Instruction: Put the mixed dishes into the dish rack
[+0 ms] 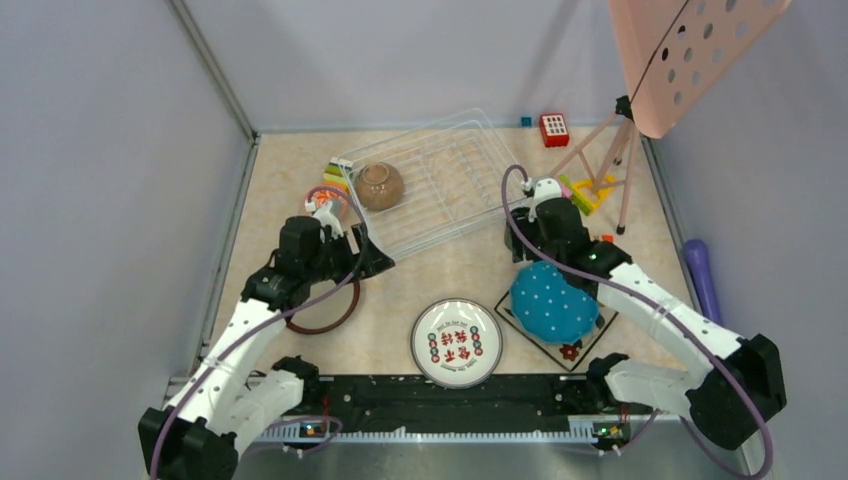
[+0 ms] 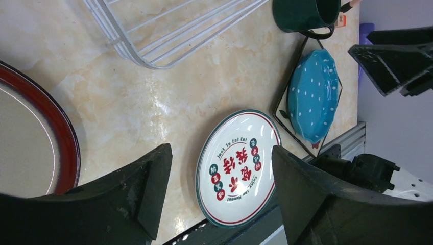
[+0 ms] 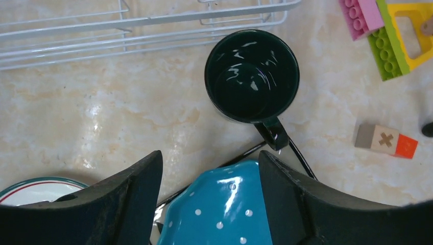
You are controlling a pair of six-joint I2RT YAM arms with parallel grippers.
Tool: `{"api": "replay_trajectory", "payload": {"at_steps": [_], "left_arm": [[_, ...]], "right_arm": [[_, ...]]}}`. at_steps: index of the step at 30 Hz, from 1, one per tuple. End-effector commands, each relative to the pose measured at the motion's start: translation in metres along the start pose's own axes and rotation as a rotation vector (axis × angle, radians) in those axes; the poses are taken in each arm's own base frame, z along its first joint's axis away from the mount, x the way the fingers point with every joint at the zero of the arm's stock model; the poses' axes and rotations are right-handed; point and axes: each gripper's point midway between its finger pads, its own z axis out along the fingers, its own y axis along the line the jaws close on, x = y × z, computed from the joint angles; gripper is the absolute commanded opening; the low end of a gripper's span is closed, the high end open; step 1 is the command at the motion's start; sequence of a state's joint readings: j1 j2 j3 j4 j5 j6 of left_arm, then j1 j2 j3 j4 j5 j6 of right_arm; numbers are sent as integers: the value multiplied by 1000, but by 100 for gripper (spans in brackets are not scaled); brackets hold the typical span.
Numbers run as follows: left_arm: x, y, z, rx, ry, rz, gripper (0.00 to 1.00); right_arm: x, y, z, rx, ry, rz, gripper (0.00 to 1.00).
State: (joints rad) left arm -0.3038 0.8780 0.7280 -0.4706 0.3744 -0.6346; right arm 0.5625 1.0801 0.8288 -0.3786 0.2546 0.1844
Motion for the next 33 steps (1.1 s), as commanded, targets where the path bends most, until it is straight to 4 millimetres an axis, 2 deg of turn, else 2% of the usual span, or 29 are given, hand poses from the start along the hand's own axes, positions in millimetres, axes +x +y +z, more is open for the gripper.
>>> {"api": "replay_trajectory", "payload": {"at_steps": [1,5,7,14,16,24,26,28,29,31,32,33], "left_arm": [[0,-17,-5,109,-22,103,76],[6,-26,-12,205,-65,158,77],[5,-27,-16,219,-98,174,77],[4,-22,-16,197,-116,178,77],[4,-22,-14,195,-101,162,77],[4,-24,-10,203,-92,129,76],[5,-22,-9,200,-91,125,76],[4,-22,-8,194,-91,123,76],[5,-21,-8,188,-88,119,76],[5,-19,-8,180,-88,111,76],[6,-18,-9,177,-89,108,76],[6,-18,-9,176,-87,103,76]], "right_arm": [[-31,19,18,-82,-91,-103,68],[-41,23,37,-74,-43,-170,67],[-43,17,46,-29,-23,-216,67],[-26,14,80,10,62,-285,66],[-21,17,89,-5,82,-290,62],[-3,15,106,2,143,-303,53],[2,14,108,8,160,-292,45],[7,16,110,-2,170,-288,44],[9,18,111,-14,175,-289,37],[12,21,111,-27,193,-288,10],[12,22,110,-38,200,-287,1],[10,26,108,-56,196,-283,0]]}}
